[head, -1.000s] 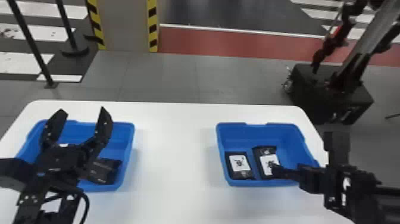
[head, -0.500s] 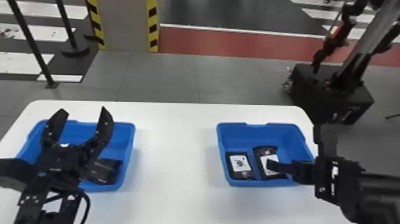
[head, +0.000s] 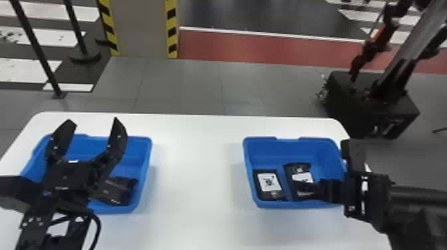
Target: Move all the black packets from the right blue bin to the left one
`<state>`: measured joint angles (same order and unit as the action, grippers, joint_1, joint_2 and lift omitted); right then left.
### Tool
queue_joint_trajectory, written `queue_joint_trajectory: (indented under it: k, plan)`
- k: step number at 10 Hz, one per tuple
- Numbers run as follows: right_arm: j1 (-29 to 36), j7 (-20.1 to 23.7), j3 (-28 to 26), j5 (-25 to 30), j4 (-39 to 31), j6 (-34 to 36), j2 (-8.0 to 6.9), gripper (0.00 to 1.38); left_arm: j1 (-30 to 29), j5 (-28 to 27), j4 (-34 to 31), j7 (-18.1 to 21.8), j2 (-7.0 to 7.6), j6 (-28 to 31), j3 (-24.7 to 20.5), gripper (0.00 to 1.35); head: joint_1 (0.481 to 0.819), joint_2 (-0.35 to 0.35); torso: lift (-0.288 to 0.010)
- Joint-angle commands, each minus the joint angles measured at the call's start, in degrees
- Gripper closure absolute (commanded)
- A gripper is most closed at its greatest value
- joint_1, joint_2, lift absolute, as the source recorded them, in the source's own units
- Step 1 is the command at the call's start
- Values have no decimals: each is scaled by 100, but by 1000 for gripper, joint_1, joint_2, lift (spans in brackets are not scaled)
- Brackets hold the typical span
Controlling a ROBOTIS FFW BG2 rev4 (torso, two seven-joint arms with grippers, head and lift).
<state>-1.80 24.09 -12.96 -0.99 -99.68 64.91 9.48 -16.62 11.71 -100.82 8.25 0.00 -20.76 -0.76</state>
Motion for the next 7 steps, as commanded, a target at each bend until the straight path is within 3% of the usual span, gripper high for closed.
queue_joint_trajectory:
  k: [1, 5, 7]
  plan:
    - [-256, 105, 101, 134, 286, 90, 1, 286, 3, -2, -8, -7, -15, 23, 6, 165, 695, -115, -110]
    - [-144, 105, 136, 151, 118, 611, -26, 433, -11, 15, -8, -7, -15, 23, -29, 165, 695, -102, -110]
    - [-186, 105, 171, 195, 75, 569, -26, 1067, -11, -2, -8, -16, -15, 23, -29, 167, 695, -100, -110]
